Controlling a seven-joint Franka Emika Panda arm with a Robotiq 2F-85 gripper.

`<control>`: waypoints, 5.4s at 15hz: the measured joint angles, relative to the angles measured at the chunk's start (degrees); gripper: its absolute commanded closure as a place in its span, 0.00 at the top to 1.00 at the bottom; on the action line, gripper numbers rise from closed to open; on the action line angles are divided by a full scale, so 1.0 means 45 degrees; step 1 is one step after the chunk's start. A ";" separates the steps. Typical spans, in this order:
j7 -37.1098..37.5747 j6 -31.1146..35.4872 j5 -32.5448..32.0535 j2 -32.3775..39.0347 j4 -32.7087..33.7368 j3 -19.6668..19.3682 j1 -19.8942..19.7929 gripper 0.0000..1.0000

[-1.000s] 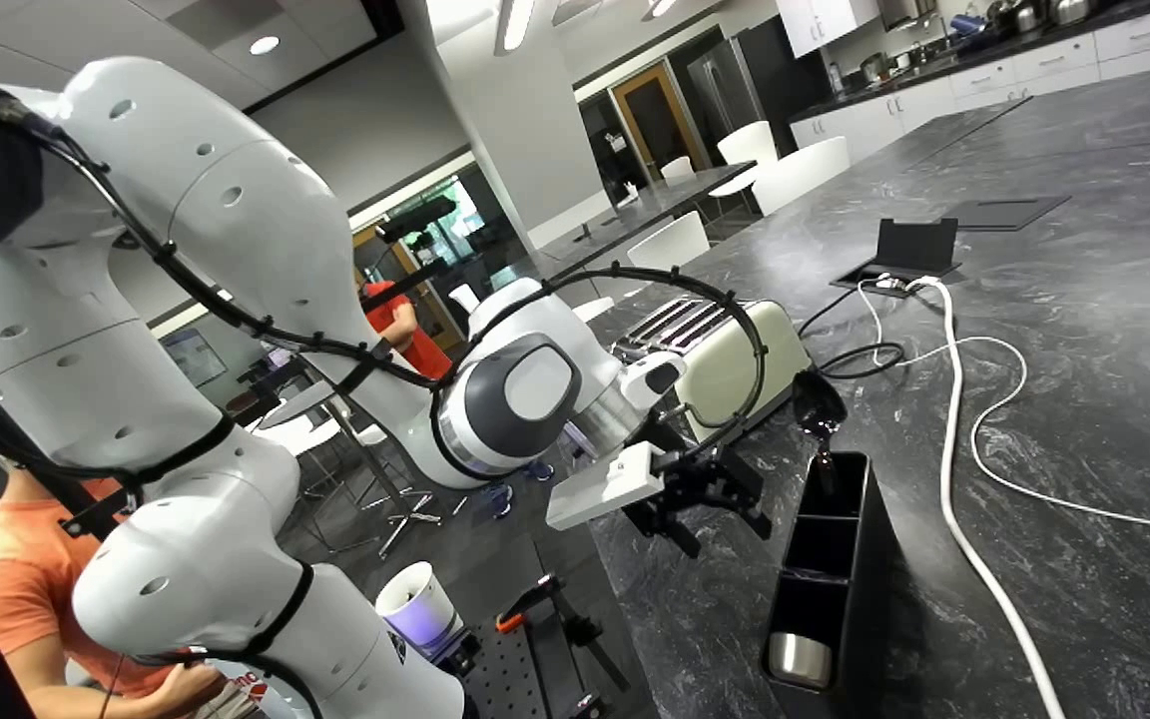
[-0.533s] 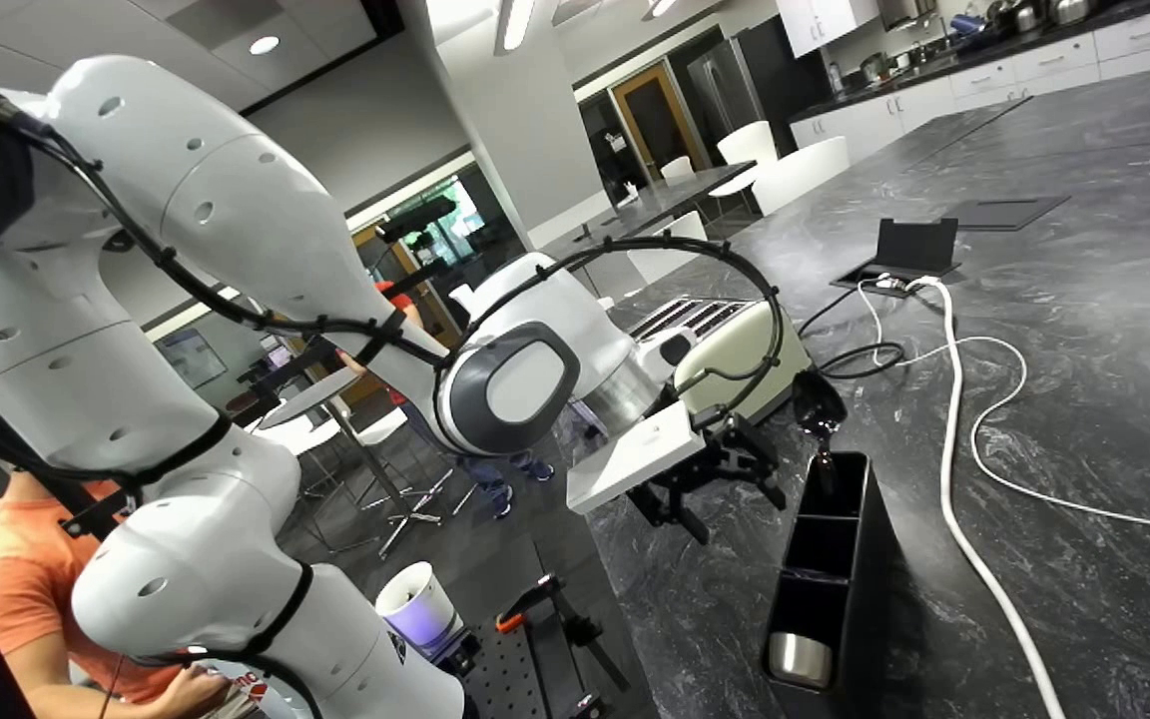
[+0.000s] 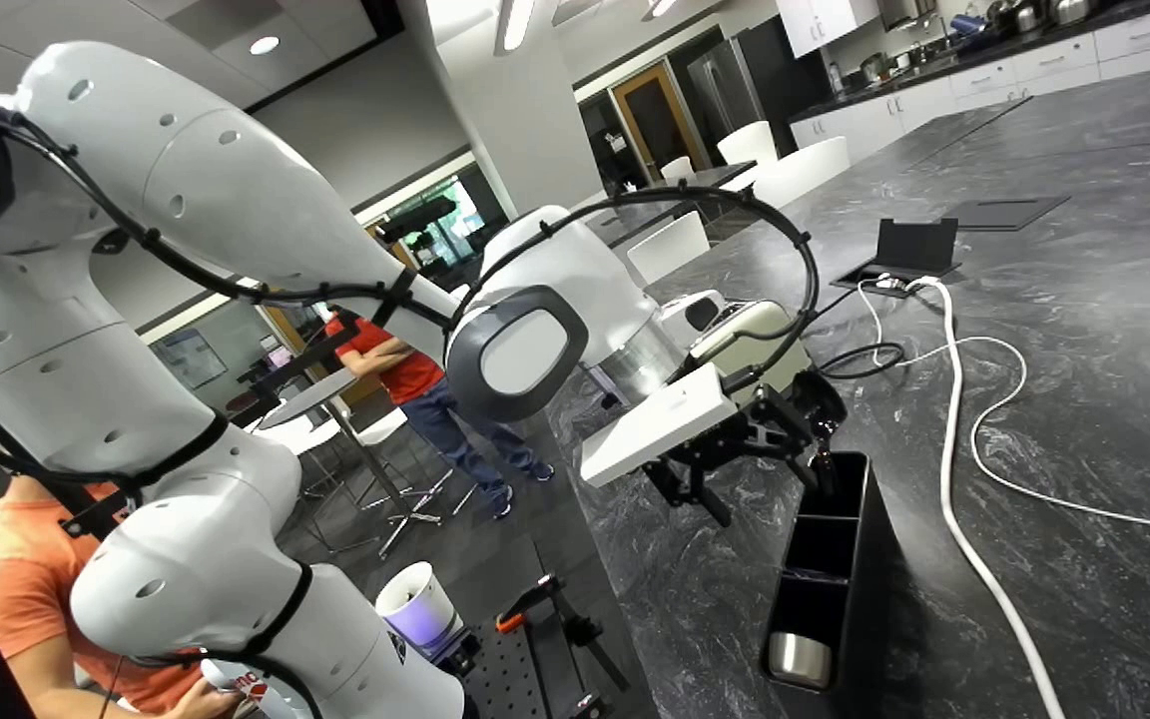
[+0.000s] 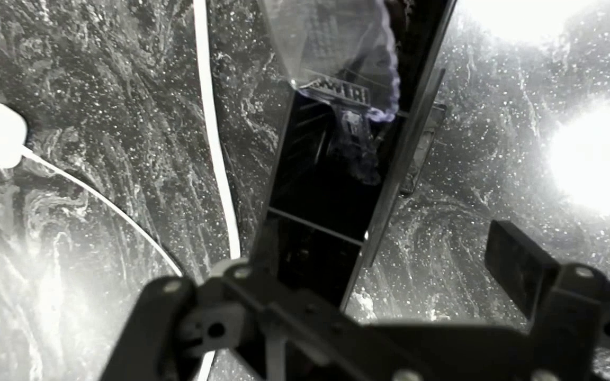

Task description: Put the cake slicer and the spoon in the black basket respectively then move the basket slightly away from you

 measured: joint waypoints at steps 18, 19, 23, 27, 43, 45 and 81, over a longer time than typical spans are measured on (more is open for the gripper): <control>-0.0954 -0.0162 0.2319 0.1872 0.0379 0.1050 -0.0581 1.00; -0.1125 -0.0149 0.2537 0.1948 0.0417 0.1175 -0.0687 0.75; -0.1714 -0.0072 0.3441 0.2240 0.0670 0.1621 -0.1085 0.50; -0.2147 -0.0059 0.4091 0.2443 0.0944 0.1989 -0.1439 0.19; -0.2461 -0.0057 0.4223 0.2300 0.0875 0.2387 -0.1227 0.03; -0.2440 -0.0065 0.4035 0.2038 0.0668 0.2558 -0.0860 0.03; 0.3766 -0.3527 -0.6432 0.2410 0.3350 0.2767 0.1878 1.00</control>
